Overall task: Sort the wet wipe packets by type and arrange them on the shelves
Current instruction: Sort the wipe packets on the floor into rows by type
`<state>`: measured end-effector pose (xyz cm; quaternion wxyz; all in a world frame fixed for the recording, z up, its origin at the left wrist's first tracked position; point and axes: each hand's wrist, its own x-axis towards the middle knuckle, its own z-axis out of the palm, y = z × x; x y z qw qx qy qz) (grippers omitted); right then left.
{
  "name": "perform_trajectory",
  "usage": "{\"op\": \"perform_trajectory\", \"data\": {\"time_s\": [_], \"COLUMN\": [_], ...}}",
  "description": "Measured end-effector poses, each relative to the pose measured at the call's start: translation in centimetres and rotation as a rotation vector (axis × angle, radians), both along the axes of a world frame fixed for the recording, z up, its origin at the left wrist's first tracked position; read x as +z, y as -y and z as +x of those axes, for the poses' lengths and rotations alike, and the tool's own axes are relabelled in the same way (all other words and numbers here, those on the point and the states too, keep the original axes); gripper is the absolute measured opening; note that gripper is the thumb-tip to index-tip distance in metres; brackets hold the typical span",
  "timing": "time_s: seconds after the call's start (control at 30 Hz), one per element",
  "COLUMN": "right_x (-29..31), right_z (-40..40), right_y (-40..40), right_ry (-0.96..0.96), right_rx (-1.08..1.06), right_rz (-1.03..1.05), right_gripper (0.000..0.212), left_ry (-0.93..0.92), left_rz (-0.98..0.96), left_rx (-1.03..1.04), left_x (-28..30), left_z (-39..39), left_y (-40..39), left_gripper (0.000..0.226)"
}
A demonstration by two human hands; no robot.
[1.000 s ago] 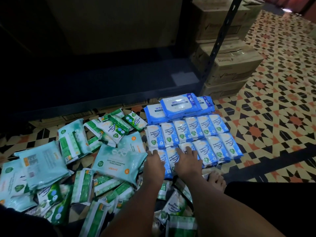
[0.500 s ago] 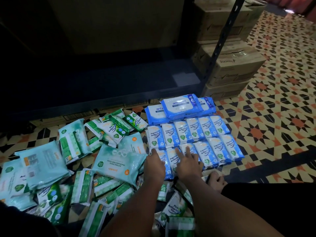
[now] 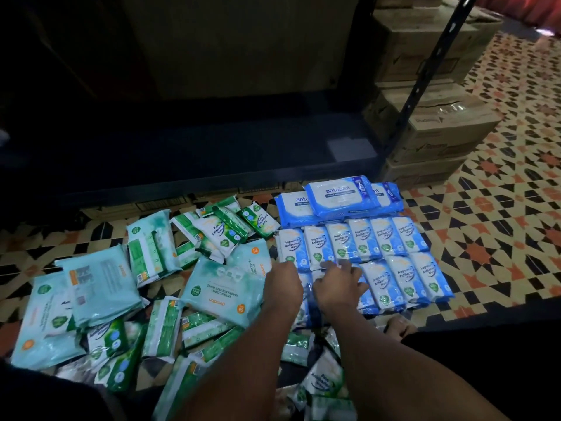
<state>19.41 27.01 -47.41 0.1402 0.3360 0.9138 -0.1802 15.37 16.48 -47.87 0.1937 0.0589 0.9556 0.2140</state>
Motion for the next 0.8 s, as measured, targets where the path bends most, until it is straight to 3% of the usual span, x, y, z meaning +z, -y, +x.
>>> {"op": "perform_trajectory", "data": {"time_s": [0.2, 0.43, 0.57, 0.7, 0.8], "right_x": [1.0, 0.4, 0.1, -0.5, -1.0], "right_z": [-4.1, -9.8, -12.6, -15.2, -16.5], "right_y": [4.0, 10.1, 11.6, 12.2, 12.7], "right_ry": [-0.080, -0.211, -0.156, -0.005, 0.052], "right_rx": [0.209, 0.419, 0.496, 0.504, 0.539], "right_rz": [-0.017, -0.078, -0.036, -0.112, -0.162], "right_gripper": [0.040, 0.040, 0.065, 0.104, 0.121], "left_ry": [-0.028, -0.181, -0.202, -0.068, 0.016], "left_rz": [0.211, 0.115, 0.227, 0.325, 0.394], "left_rx": [0.349, 0.502, 0.474, 0.499, 0.530], "left_x": [2.0, 2.2, 0.5, -0.1, -1.4], "left_z": [-5.9, -10.3, -13.0, -14.3, -14.8], "left_y": [6.5, 17.2, 20.3, 19.6, 17.9], "left_gripper": [0.021, 0.019, 0.032, 0.054, 0.066]}}
